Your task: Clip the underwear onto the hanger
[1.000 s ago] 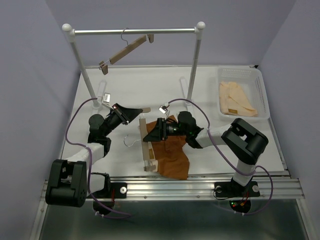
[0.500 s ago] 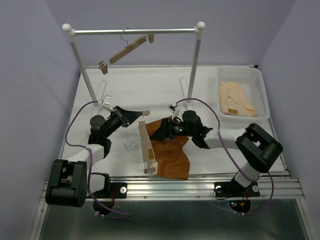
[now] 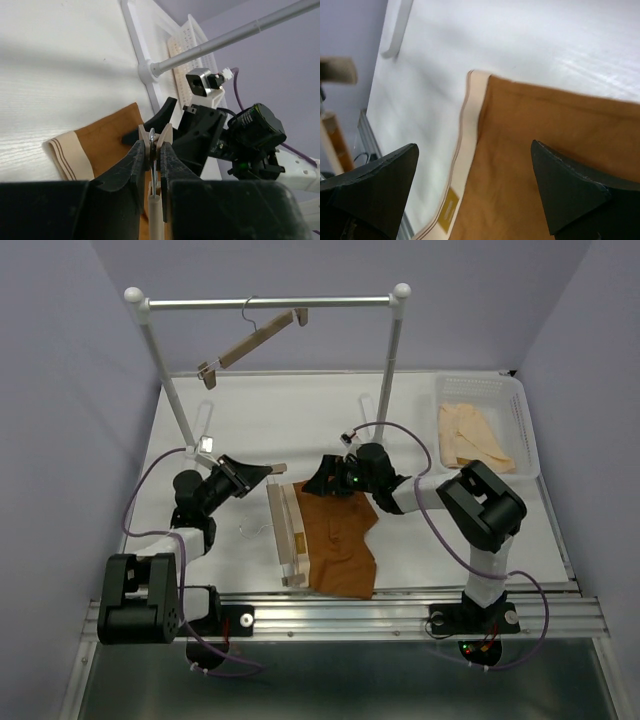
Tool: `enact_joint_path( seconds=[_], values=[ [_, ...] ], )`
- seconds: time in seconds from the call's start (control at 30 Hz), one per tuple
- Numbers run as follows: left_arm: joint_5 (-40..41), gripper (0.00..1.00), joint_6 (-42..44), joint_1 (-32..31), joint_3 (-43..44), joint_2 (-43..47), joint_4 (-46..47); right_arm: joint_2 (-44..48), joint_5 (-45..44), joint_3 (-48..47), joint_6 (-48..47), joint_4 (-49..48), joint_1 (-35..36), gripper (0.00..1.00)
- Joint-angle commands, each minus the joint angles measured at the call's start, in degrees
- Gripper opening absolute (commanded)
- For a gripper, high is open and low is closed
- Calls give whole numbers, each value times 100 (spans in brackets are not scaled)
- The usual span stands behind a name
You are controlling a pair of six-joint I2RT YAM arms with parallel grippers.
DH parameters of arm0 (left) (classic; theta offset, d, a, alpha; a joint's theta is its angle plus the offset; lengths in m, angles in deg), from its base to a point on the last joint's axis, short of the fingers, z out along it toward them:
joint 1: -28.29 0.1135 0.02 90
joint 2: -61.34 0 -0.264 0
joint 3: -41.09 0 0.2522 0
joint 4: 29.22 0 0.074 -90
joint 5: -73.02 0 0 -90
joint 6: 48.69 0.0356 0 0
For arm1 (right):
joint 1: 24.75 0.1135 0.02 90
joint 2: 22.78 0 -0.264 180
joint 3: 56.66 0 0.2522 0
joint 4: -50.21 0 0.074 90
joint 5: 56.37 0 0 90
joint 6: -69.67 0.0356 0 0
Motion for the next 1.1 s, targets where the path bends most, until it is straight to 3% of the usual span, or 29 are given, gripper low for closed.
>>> enact_joint_path(
  seconds=[0.0, 0.33, 0.5, 0.63, 0.73, 0.93, 1.07],
  values=[
    [-294, 0, 182, 193, 117, -224, 364, -593, -112, -402, 358, -515, -161, 100],
    [-830, 0, 261, 273, 592, -1331, 927, -32, -1403, 415, 447, 310, -460, 100],
    [-1024, 0, 778, 282, 1013, -1490, 261, 337, -1378, 206, -273, 978, -460, 100],
    [-1112, 0, 1201, 282, 1198, -1455, -206, 408, 137, -732, -1780, 1645, -460, 100],
    [-1129, 0, 1421, 282, 1357, -1534, -488, 347, 590, -1244, -2838, 2207, -460, 100],
    [-1296, 0, 1536, 273, 1558, -1727, -541, -477, 583, -2755, -4499, 3787, -460, 100],
    [-1358, 0, 1562, 282, 1699, -1877, -611, -910, 198, -3284, -4888, 4143, -460, 100]
  ],
)
